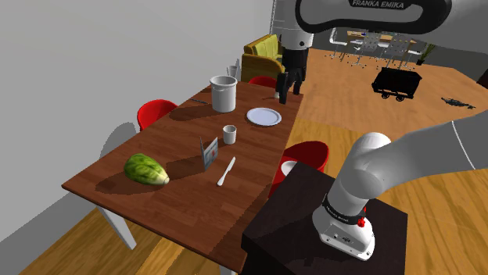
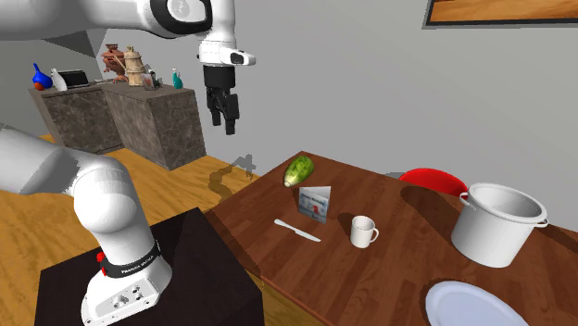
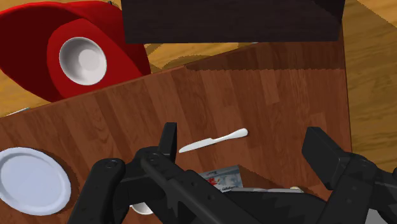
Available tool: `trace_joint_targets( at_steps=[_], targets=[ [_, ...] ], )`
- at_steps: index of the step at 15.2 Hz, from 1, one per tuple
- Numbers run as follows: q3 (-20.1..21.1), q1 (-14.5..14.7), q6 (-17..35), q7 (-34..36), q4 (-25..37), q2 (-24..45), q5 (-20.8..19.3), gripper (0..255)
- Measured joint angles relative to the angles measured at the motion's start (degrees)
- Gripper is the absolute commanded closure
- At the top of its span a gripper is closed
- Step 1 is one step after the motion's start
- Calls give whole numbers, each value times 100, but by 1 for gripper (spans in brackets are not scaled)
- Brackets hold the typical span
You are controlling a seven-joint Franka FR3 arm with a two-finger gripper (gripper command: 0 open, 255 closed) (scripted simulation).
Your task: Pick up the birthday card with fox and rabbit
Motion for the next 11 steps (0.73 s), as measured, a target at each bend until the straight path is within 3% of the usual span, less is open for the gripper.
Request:
trace_joint_targets(
  at_steps=[4,11],
  targets=[
    [5,14,368,55,-73,300,34,0],
    [92,101,1673,303,-209,1466,195,0]
  ],
)
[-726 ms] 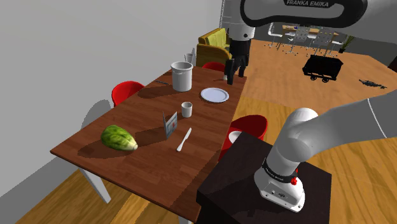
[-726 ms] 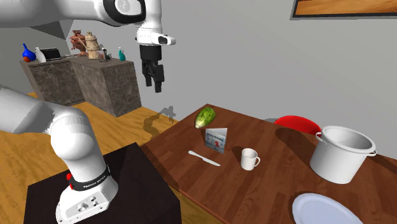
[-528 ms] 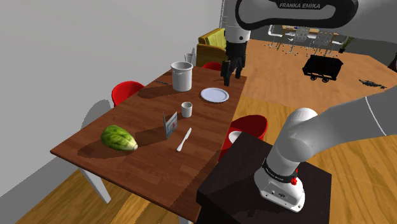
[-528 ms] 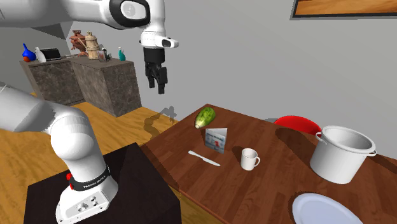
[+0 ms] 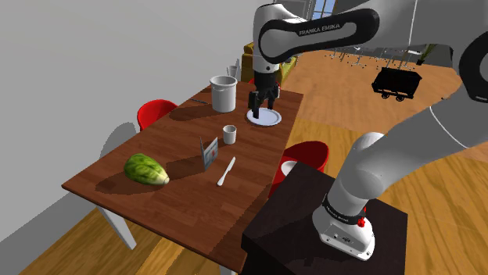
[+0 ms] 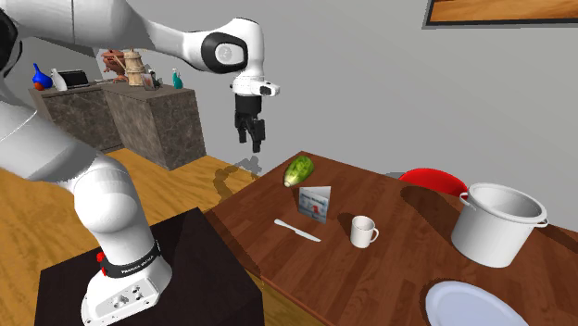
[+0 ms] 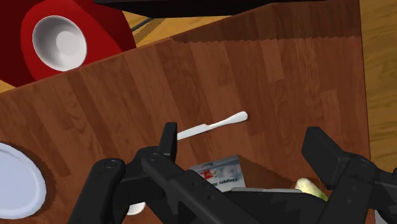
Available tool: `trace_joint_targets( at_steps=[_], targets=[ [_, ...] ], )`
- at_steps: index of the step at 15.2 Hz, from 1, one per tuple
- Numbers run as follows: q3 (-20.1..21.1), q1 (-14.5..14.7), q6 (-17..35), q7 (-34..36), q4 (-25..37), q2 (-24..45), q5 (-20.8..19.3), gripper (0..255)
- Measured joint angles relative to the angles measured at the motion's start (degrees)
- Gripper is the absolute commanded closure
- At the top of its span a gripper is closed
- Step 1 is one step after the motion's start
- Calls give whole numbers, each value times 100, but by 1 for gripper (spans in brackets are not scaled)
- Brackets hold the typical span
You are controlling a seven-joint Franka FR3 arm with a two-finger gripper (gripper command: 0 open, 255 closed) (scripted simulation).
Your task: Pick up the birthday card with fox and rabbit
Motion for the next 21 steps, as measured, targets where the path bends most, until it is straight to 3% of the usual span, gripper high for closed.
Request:
trace_joint_targets(
  at_steps=[9,21],
  targets=[
    [38,75,1370,164,421,1778,162,0],
    [108,139,2499,314,1994,4447,389,0]
  ],
)
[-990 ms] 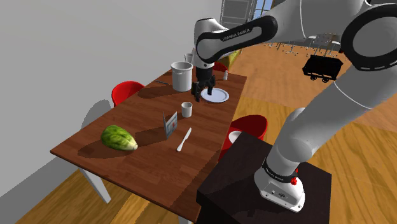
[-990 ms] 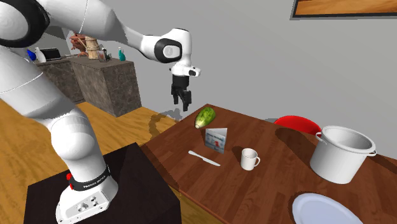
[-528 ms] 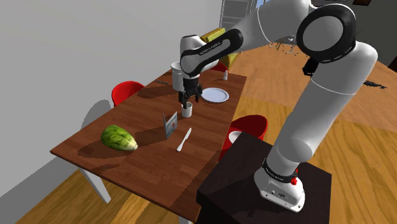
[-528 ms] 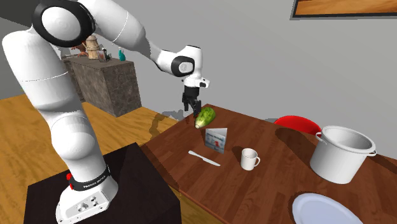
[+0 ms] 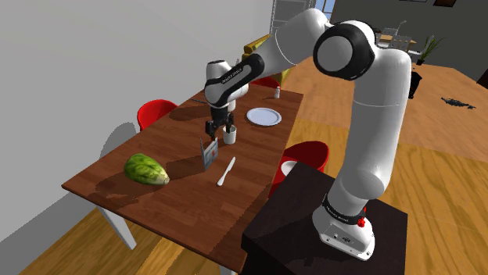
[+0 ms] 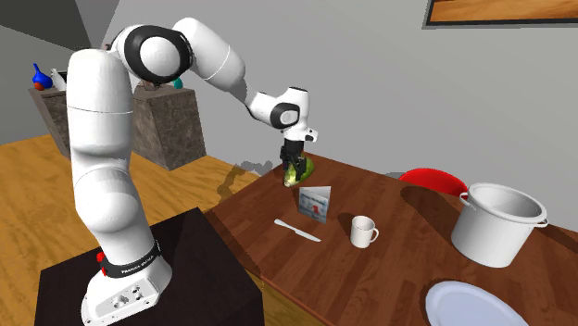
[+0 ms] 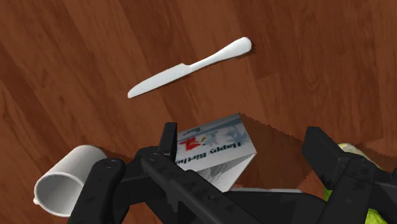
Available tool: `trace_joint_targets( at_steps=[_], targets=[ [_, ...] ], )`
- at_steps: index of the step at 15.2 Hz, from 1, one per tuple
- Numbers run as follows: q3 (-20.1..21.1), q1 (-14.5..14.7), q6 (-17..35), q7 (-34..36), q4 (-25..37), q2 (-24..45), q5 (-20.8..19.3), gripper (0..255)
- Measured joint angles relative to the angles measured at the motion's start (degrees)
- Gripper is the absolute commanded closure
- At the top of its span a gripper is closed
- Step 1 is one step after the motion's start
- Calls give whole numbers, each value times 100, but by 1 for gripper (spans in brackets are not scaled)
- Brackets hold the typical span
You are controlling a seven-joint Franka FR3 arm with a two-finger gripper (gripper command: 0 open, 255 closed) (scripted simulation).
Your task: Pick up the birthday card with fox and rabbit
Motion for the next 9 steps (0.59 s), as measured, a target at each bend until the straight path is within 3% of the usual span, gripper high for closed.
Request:
trace_joint_targets(
  at_steps=[9],
  targets=[
    [60,27,131,136,1959,2075,118,0]
  ],
)
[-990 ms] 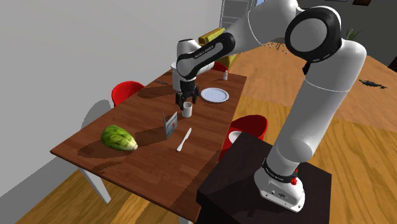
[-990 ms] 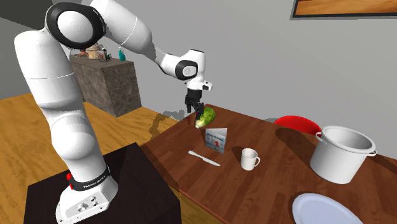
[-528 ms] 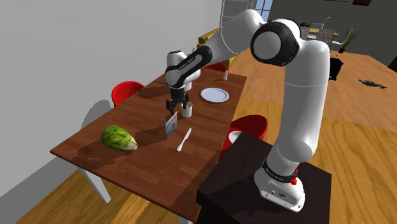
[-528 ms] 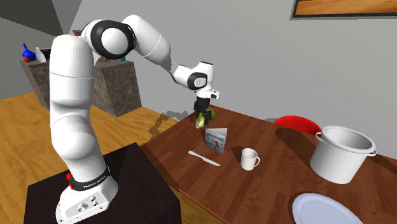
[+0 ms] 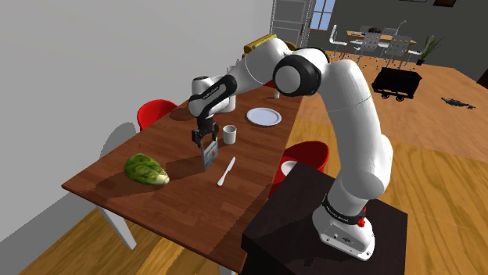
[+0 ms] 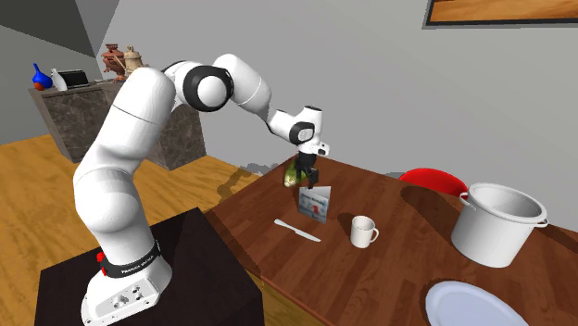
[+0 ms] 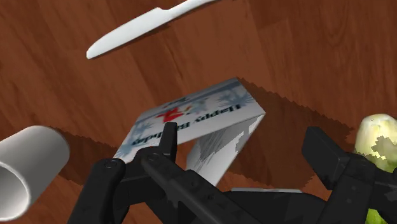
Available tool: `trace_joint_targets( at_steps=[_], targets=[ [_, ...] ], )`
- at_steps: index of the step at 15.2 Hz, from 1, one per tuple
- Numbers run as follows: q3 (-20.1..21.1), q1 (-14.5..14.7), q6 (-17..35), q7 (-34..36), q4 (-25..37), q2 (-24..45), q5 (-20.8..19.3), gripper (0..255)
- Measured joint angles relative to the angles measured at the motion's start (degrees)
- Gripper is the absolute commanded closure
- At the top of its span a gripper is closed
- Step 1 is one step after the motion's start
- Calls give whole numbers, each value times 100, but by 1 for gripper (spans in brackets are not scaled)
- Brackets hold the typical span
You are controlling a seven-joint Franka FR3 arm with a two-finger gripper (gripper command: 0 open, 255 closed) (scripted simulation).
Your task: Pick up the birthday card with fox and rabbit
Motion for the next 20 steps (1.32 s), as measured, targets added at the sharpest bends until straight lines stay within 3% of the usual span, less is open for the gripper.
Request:
trace_joint_targets(
  at_steps=[4,8,11,12,20],
  targets=[
    [13,-6,-104,39,924,814,27,0],
    [13,-9,-167,50,1149,956,29,0],
    [18,-23,105,19,1133,1228,40,0],
    [20,-19,145,22,1118,1254,41,255],
    [34,-10,175,22,1123,1275,48,255]
  ],
)
